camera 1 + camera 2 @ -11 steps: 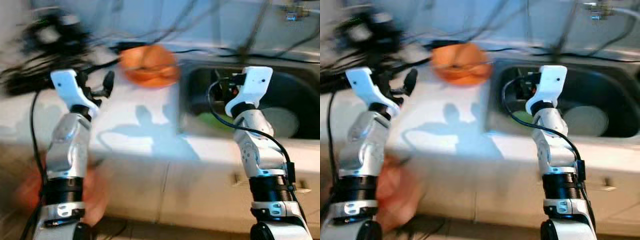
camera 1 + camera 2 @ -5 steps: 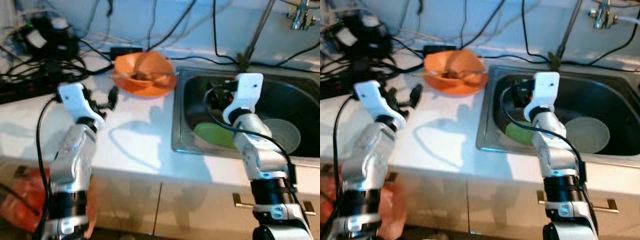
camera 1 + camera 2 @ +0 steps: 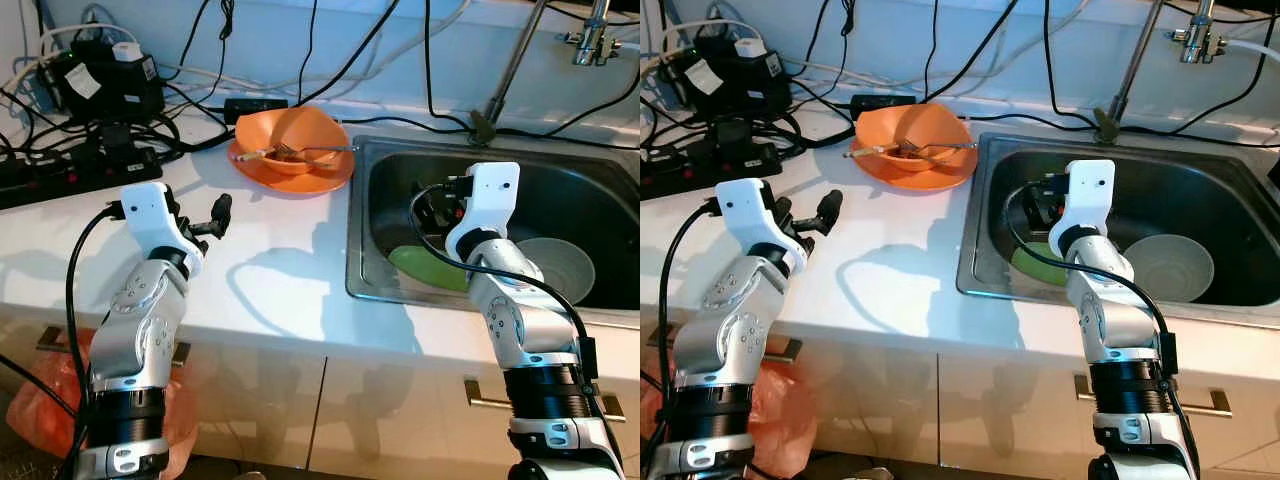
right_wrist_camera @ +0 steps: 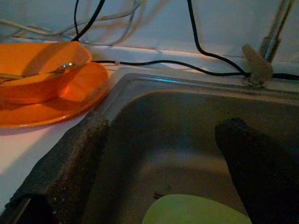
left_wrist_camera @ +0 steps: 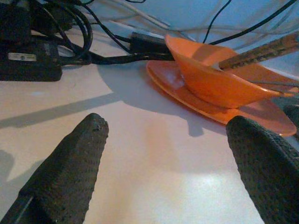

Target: Kitchen organization

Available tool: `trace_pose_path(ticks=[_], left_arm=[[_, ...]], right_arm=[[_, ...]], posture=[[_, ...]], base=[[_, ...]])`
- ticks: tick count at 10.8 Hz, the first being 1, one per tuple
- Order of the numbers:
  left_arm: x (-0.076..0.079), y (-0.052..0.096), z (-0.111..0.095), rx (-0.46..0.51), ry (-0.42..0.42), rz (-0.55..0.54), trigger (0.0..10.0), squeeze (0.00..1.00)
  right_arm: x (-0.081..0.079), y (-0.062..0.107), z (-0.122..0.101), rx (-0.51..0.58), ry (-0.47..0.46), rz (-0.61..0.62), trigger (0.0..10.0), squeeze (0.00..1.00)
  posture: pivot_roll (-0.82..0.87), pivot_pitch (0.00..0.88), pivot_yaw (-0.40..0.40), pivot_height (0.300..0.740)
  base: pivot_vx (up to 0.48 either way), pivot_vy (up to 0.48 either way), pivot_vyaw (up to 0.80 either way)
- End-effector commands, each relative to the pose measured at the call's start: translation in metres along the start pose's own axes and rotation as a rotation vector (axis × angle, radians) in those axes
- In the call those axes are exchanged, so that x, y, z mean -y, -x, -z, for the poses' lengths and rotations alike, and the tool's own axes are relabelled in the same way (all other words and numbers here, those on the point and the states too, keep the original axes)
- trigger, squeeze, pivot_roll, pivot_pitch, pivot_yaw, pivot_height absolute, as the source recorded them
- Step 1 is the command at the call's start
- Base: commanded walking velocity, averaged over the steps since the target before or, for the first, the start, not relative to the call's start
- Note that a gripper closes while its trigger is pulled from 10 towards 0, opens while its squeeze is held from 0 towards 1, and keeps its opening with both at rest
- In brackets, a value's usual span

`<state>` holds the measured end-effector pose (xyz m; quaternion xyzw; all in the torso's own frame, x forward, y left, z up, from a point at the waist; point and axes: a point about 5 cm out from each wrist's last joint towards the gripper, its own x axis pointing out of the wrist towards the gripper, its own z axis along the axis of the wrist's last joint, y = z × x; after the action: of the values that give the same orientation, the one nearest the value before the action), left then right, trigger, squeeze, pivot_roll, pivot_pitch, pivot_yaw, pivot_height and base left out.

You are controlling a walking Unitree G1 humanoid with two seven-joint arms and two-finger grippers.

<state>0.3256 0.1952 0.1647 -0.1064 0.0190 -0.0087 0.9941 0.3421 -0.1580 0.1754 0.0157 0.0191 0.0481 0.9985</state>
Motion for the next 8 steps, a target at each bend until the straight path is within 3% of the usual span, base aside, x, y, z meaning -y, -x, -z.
trace_pose_path(ticks=[1, 3, 4, 5, 6, 8], left_arm=[[0.002, -0.006, -0.004, -0.013, 0.002, 0.007, 10.0, 0.00], [0.005, -0.014, -0.008, -0.028, 0.004, 0.029, 10.0, 0.00], [0.012, -0.022, -0.010, -0.041, 0.000, 0.065, 10.0, 0.00], [0.023, -0.037, -0.012, -0.075, -0.013, 0.113, 10.0, 0.00], [0.026, -0.040, -0.013, -0.082, -0.021, 0.124, 10.0, 0.00], [0.036, -0.051, -0.017, -0.107, -0.035, 0.182, 10.0, 0.00]], right_arm=[[0.001, 0.000, -0.001, 0.017, -0.016, -0.007, 10.0, 0.00], [-0.001, 0.001, -0.002, 0.024, -0.006, -0.006, 10.0, 0.00], [-0.004, 0.002, -0.005, 0.019, -0.024, -0.026, 10.0, 0.00], [-0.014, 0.006, -0.007, -0.016, -0.099, -0.087, 10.0, 0.00], [-0.017, 0.008, -0.008, -0.020, -0.103, -0.105, 10.0, 0.00], [-0.021, 0.026, -0.005, -0.047, -0.116, -0.172, 10.0, 0.00]], posture=[[0.13, 0.013, -0.029, 0.740], [0.12, 0.021, -0.032, 0.740], [0.12, 0.032, -0.029, 0.740], [0.11, 0.047, -0.017, 0.740], [0.10, 0.055, -0.010, 0.740], [0.08, 0.095, 0.023, 0.740]], base=[[0.000, 0.000, 0.00], [0.000, 0.000, 0.00], [0.000, 0.000, 0.00], [0.000, 0.000, 0.00], [0.000, 0.000, 0.00], [0.000, 0.000, 0.00]])
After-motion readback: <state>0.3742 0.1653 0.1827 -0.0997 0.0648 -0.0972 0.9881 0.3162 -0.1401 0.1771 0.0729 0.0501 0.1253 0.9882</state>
